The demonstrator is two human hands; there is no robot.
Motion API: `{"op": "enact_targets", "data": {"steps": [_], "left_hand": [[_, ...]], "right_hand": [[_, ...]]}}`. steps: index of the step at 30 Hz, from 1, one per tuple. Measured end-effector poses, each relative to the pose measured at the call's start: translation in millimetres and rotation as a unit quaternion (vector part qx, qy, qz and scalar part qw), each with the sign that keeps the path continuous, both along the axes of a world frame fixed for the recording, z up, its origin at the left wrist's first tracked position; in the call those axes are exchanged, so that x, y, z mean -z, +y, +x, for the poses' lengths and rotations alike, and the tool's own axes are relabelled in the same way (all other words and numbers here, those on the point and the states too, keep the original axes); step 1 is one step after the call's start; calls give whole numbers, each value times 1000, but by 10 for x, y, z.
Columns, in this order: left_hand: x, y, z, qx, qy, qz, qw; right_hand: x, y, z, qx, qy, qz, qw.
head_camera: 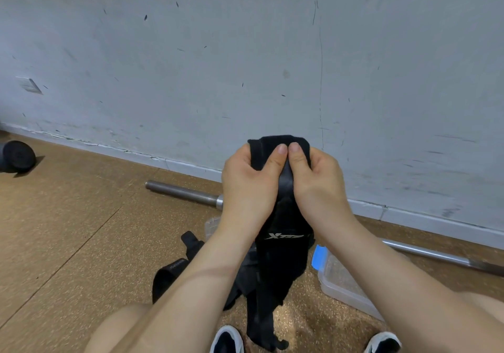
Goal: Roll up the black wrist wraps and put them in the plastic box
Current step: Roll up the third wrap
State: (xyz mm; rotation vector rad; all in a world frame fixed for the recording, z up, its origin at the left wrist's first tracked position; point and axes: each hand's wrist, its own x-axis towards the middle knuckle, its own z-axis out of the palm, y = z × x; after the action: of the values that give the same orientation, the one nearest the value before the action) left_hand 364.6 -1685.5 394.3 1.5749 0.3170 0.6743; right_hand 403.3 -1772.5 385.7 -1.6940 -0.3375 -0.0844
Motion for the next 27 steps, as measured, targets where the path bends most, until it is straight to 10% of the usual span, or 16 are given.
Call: {"op": "enact_targets", "data": {"steps": [10, 18, 24, 27], "left_hand": [[-24, -80, -37, -75, -8, 288, 955], [-70, 50, 3, -111, -36, 280, 953], [-126, 183, 65, -114, 15, 237, 965], [-122, 186, 67, -81, 16, 263, 961]], "right_hand": [[-7, 25, 48, 39, -100, -112, 988], [-65, -83, 4, 63, -190, -240, 950], [-73, -120, -50, -280, 161, -117, 939], [25, -144, -46, -353, 178, -128, 909]]}}
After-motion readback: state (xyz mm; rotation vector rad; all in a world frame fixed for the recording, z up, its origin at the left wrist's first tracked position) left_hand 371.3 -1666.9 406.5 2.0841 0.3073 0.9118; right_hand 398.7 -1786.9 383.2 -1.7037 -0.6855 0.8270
